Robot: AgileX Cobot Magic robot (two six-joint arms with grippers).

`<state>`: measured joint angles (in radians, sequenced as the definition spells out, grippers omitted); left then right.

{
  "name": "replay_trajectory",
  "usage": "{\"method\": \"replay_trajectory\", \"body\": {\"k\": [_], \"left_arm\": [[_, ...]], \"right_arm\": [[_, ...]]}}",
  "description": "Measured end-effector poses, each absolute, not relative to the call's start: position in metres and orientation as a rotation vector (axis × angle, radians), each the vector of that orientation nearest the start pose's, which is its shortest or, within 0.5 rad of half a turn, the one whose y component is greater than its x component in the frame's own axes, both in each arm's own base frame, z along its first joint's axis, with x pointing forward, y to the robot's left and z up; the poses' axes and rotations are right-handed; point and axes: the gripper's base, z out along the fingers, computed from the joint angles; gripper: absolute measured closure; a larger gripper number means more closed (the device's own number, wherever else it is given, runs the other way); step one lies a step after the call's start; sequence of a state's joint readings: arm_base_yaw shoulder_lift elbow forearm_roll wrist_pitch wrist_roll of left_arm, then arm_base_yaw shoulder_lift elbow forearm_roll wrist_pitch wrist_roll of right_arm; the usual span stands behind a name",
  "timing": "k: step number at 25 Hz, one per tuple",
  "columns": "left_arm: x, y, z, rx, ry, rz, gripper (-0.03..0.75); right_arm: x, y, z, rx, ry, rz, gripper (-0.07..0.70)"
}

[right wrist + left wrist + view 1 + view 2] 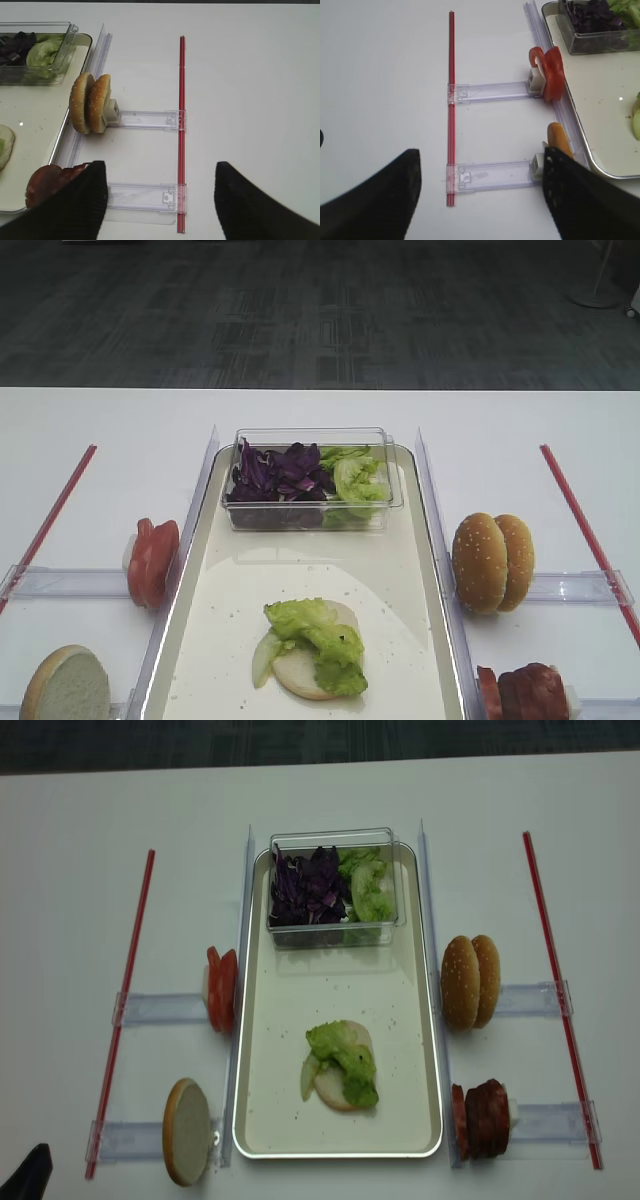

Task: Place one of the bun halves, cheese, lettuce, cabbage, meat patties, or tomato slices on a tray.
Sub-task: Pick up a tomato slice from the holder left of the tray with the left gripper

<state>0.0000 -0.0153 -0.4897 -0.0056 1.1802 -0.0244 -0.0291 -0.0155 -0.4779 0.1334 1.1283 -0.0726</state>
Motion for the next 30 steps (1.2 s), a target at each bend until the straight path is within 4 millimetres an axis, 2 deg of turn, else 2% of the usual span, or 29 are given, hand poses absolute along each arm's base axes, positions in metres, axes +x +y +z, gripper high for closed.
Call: {"method": "replay_trajectory", "body": {"k": [21, 30], "left_arm": [[-0.016, 0.0, 0.267, -0.071, 2.191, -0.044, 0.244], [0.004, 0.0, 0.279, -0.092, 2.351, -0.045, 0.244]], "right_arm": [[-0.008, 0.011, 0.266, -0.057, 2.111, 0.101, 0.151], [-0.008, 0.011, 0.266, -0.057, 2.112, 0.1, 0.151]]}}
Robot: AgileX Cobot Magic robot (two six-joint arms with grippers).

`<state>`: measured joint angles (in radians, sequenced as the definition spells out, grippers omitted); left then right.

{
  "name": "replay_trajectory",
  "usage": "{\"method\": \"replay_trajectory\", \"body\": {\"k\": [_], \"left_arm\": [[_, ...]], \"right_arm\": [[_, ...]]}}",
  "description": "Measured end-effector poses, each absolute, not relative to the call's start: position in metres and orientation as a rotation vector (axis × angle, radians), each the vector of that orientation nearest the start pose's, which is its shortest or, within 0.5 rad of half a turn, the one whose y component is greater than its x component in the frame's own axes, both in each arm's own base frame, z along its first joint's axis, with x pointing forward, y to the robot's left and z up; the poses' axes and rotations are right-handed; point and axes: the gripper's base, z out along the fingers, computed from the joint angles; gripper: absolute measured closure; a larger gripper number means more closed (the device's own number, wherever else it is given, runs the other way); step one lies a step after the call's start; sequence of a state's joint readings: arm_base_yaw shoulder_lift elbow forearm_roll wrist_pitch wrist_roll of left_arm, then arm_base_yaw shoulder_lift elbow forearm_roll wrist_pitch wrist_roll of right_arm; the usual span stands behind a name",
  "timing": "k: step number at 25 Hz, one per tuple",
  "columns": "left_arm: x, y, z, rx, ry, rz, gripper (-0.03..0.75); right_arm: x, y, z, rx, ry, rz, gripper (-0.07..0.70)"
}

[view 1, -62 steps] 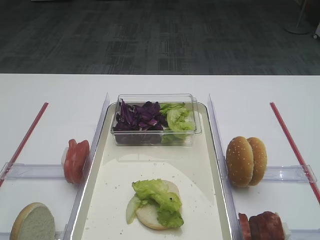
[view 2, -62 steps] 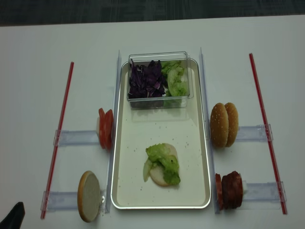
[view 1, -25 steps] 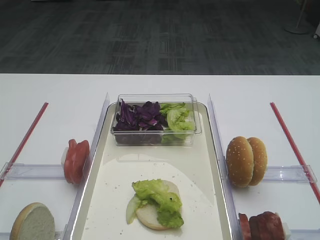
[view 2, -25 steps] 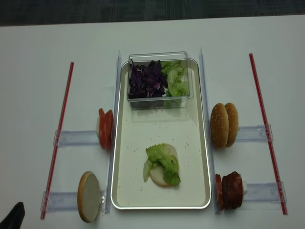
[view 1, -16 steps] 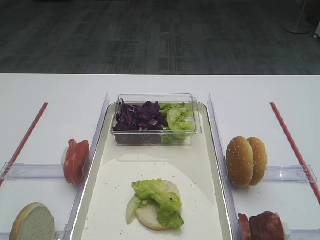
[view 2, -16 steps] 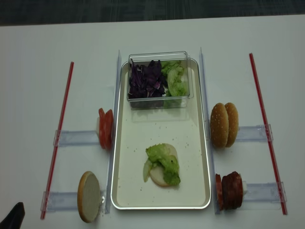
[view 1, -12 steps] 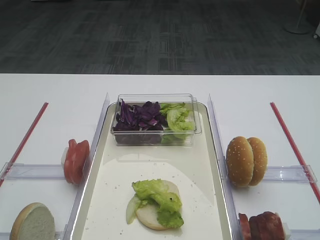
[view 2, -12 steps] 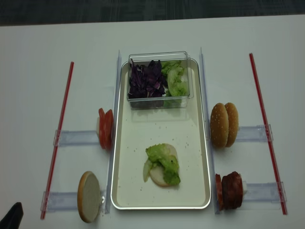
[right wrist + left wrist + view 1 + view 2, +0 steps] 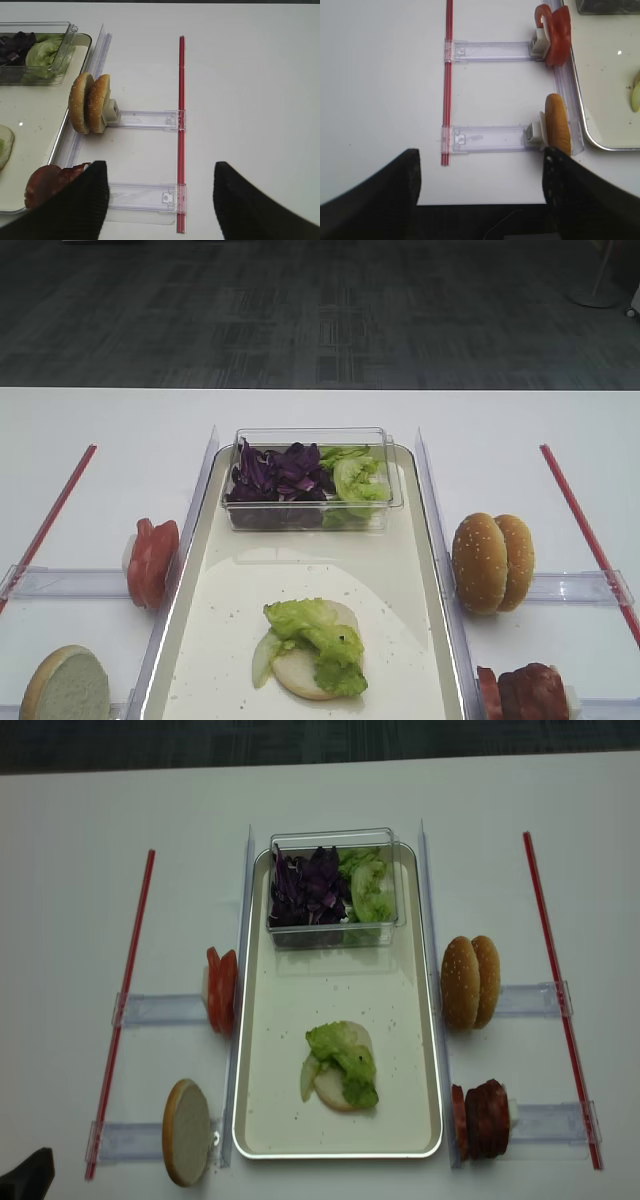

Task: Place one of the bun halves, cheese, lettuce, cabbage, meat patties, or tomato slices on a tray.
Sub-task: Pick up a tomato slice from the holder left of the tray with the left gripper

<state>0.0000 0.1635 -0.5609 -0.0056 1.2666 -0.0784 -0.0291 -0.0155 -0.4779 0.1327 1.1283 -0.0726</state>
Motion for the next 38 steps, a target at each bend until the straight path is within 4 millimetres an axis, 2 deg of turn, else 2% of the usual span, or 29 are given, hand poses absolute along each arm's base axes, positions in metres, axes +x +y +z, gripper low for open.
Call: {"method": "replay_trajectory", "body": {"k": [12, 15, 26, 38], "left_arm": [[0.036, 0.0, 0.324, -0.11, 2.417, -0.049, 0.244], [0.043, 0.0, 0.329, -0.116, 2.438, -0.05, 0.244], [0.082, -0.004, 0.321, -0.128, 2.609, -0.1, 0.244], [0.125, -0.004, 0.321, -0.116, 2.735, -0.087, 0.244]], "right_arm": [[-0.008, 0.011, 0.266, -0.057, 2.112, 0.098, 0.151], [-0.008, 0.011, 0.266, -0.057, 2.112, 0.098, 0.151], [-0.008, 0.011, 0.266, -0.057, 2.112, 0.098, 0.151], [-0.008, 0.011, 0.266, -0.057, 2.112, 0.098, 0.151]]}}
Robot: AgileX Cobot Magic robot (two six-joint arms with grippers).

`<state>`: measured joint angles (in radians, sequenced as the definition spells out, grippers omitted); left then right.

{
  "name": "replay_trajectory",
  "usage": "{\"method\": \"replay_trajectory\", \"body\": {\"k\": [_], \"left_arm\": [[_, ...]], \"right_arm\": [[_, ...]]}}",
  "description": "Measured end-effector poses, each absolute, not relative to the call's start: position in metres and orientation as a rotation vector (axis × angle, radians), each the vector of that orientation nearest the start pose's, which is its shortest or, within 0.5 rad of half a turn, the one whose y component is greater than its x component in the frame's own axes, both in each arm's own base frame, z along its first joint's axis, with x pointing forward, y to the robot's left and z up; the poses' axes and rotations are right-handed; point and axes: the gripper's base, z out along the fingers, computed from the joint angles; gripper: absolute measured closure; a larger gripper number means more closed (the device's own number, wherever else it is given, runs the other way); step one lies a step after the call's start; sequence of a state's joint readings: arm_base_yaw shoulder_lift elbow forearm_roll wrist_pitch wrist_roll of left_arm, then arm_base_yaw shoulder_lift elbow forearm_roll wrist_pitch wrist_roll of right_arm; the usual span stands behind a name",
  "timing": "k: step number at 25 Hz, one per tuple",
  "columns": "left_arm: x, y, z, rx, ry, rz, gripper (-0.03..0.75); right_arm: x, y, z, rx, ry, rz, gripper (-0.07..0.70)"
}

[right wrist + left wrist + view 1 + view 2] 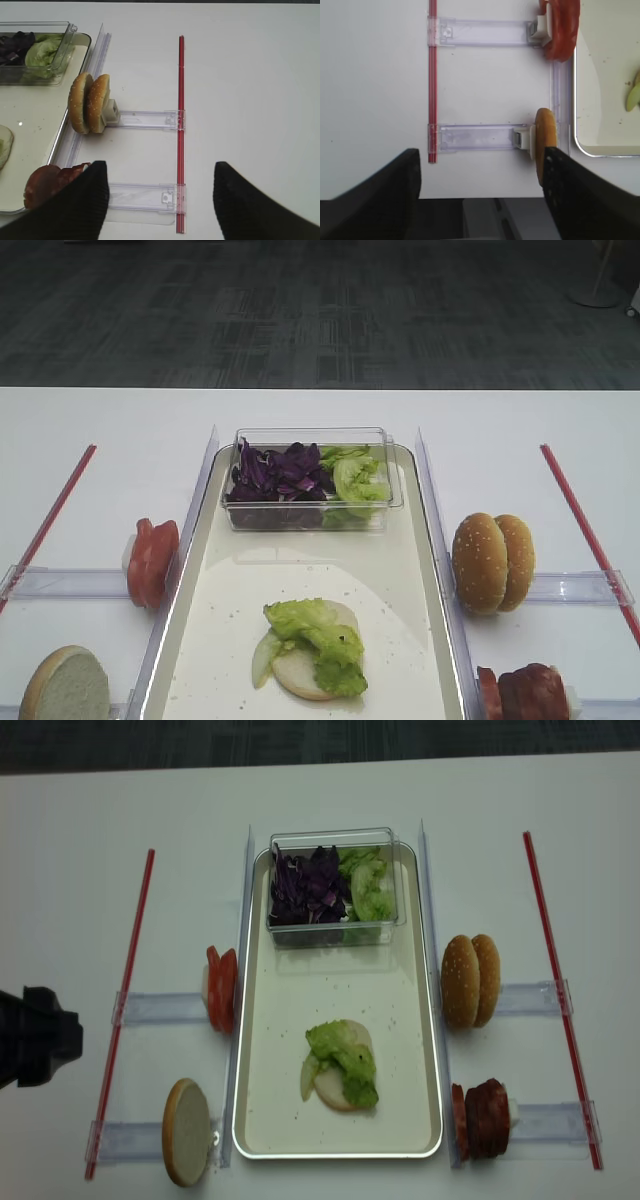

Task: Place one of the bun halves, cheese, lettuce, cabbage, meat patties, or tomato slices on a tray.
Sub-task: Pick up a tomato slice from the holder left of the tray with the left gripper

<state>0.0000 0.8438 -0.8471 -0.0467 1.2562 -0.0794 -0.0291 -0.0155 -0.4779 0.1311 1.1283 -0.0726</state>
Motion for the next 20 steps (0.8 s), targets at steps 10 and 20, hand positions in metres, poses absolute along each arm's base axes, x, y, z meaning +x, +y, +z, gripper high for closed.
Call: {"method": "replay_trajectory", "body": {"k": [10, 20], "left_arm": [[0.169, -0.003, 0.31, -0.055, 2.861, -0.049, 0.244], [0.2, -0.003, 0.311, -0.009, 2.894, -0.042, 0.244]], "right_arm": [[-0.008, 0.011, 0.266, -0.057, 2.112, 0.098, 0.151], [-0.008, 0.011, 0.266, -0.057, 2.112, 0.098, 0.151]]}}
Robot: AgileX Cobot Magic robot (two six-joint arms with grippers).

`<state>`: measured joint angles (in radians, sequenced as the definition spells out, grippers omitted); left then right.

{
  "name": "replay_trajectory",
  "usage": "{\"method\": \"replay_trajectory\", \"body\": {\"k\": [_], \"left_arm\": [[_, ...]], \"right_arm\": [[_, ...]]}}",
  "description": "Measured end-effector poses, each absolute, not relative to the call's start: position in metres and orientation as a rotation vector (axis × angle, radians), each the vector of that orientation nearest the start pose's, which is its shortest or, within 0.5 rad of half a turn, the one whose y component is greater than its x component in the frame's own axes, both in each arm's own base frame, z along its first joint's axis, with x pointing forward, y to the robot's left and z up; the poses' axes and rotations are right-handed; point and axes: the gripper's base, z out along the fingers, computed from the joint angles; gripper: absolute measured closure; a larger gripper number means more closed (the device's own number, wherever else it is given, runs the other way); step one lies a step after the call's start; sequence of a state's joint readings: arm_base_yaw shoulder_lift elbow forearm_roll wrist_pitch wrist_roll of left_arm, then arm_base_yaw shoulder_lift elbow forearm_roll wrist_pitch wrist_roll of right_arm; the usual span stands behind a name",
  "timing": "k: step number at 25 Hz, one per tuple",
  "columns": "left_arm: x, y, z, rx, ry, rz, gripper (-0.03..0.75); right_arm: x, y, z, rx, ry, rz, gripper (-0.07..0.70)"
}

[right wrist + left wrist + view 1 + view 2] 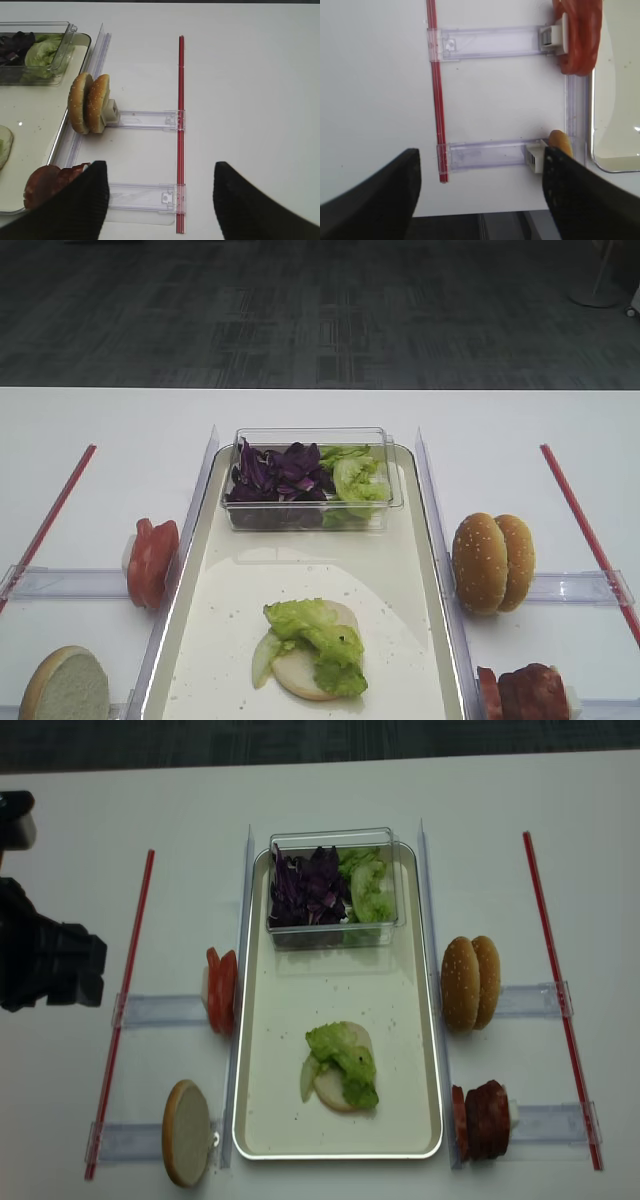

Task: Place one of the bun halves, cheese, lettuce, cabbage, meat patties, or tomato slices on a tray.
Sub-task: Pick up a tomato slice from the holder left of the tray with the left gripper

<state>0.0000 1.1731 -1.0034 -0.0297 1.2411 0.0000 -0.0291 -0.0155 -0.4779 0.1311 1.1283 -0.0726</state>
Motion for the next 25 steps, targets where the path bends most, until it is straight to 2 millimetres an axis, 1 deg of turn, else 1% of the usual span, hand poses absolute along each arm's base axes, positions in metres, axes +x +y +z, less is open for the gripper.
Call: {"method": "replay_trajectory", "body": {"k": [13, 14, 16, 17, 25], "left_arm": [[0.253, -0.003, 0.3, 0.015, 2.967, -0.041, 0.244], [0.261, -0.003, 0.298, 0.016, 2.976, -0.041, 0.244], [0.264, -0.003, 0.297, 0.016, 2.979, -0.041, 0.244], [0.272, -0.003, 0.294, 0.018, 2.99, -0.041, 0.244], [0.285, -0.003, 0.284, 0.018, 3.019, -0.041, 0.249]], "right_arm": [[-0.008, 0.011, 0.266, -0.057, 2.112, 0.098, 0.152], [-0.008, 0.011, 0.266, -0.057, 2.112, 0.098, 0.152], [-0.008, 0.011, 0.266, -0.057, 2.112, 0.098, 0.152], [-0.008, 0.011, 0.266, -0.057, 2.112, 0.098, 0.152], [-0.008, 0.011, 0.266, -0.057, 2.112, 0.098, 0.152]]}}
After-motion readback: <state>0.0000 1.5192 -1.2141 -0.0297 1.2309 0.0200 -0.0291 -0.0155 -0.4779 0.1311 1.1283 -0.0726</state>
